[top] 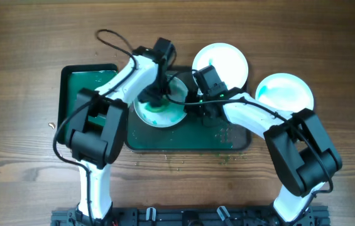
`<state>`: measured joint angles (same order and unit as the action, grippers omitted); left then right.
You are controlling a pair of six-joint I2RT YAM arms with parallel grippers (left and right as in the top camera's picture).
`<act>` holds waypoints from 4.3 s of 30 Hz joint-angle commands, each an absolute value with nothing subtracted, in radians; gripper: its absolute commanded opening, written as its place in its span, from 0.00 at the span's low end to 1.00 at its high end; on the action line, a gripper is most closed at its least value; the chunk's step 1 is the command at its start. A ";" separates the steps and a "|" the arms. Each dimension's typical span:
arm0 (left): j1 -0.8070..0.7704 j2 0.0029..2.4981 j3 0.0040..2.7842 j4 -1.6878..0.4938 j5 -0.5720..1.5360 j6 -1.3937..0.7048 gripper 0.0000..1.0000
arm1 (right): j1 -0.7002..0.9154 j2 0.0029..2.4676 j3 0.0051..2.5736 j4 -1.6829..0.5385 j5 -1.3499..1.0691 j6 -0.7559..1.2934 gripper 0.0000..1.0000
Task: Clean dirty plates on tray and stack at the side
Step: 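Scrub the held plate with the sponge in left gripper, then carry the plate with right gripper and stack it on the cleaned plate, then reach right gripper to the last white plate and grasp its rim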
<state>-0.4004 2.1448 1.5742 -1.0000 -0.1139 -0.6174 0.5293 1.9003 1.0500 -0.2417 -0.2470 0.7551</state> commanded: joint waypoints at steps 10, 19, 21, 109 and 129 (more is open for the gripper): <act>-0.230 1.853 1.633 -1.187 -0.090 -0.435 0.04 | 0.614 1.723 1.123 -0.505 0.090 0.579 0.04; -0.210 1.853 1.633 -1.187 -0.089 -0.429 0.04 | 0.873 1.592 1.172 -0.700 0.928 0.522 0.04; -0.210 1.853 1.633 -1.187 -0.089 -0.429 0.04 | 0.949 1.589 1.172 -0.707 1.157 0.484 0.04; -0.211 1.853 1.633 -1.167 -0.067 -0.429 0.04 | 0.073 1.983 1.298 -0.345 -0.088 0.224 0.34; -0.211 1.853 1.633 -1.167 -0.067 -0.430 0.04 | 0.083 1.989 1.298 -0.505 -0.355 0.296 0.05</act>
<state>-0.2119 1.8584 1.6226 -1.1706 -0.0761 -0.4488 0.0715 2.0140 1.2930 -0.4366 -0.2348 0.2222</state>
